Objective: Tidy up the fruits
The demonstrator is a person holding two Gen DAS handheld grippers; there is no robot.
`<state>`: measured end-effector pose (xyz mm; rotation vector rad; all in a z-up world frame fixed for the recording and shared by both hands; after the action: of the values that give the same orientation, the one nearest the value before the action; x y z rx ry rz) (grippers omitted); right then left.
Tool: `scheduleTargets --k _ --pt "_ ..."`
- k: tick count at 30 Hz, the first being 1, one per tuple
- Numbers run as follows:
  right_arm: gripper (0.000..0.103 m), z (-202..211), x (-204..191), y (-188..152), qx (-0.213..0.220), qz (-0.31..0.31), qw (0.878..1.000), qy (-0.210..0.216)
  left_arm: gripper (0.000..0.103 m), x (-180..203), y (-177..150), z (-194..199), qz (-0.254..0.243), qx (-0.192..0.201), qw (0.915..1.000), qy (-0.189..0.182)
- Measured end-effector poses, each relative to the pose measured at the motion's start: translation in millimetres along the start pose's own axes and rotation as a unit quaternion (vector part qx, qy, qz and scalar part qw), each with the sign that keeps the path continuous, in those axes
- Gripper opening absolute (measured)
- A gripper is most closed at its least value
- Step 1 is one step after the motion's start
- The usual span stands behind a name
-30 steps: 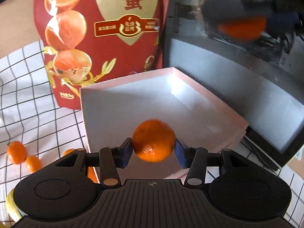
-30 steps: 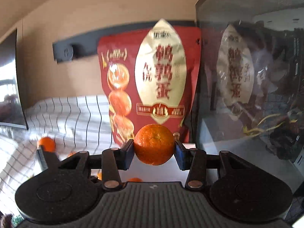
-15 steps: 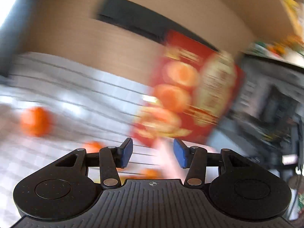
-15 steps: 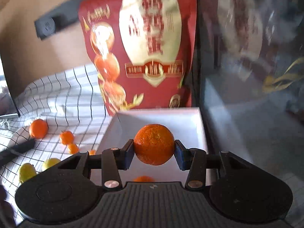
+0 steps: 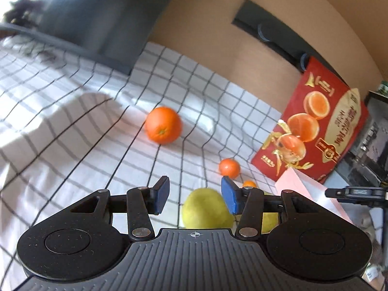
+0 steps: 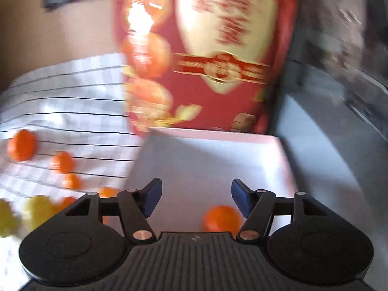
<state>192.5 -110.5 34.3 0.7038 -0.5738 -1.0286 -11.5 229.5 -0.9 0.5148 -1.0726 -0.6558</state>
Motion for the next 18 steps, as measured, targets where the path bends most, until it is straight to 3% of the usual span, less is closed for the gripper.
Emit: scheduleTargets --k 7,12,15,18 --pt "0.076 46 -95 10 0.049 0.090 0.988 0.111 0.052 4 -8 10 0.003 0.006 1.0000 -0.001" --pt "0.072 39 -134 10 0.049 0.135 0.981 0.129 0.052 25 -16 13 -0.022 -0.004 0.9995 -0.022" --pt "0.056 19 -138 10 0.020 0.108 0.983 0.145 0.052 35 -24 10 -0.031 -0.012 0.9990 -0.031" --pt "0.056 0 -139 10 0.003 0.060 0.981 0.185 0.052 37 -26 9 -0.028 -0.001 0.9993 -0.024"
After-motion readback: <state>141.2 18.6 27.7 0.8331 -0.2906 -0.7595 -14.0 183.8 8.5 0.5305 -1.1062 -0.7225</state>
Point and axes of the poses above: each gripper's, at about its wrist camera, not at the fingertips, and z roughly against the way its jaws point, x to its right, y to its top, the point moved 8 cm from there along -z, roughly the way its jaws point, and after that the axes turned 13 degrees about z, right-handed, at the moved point
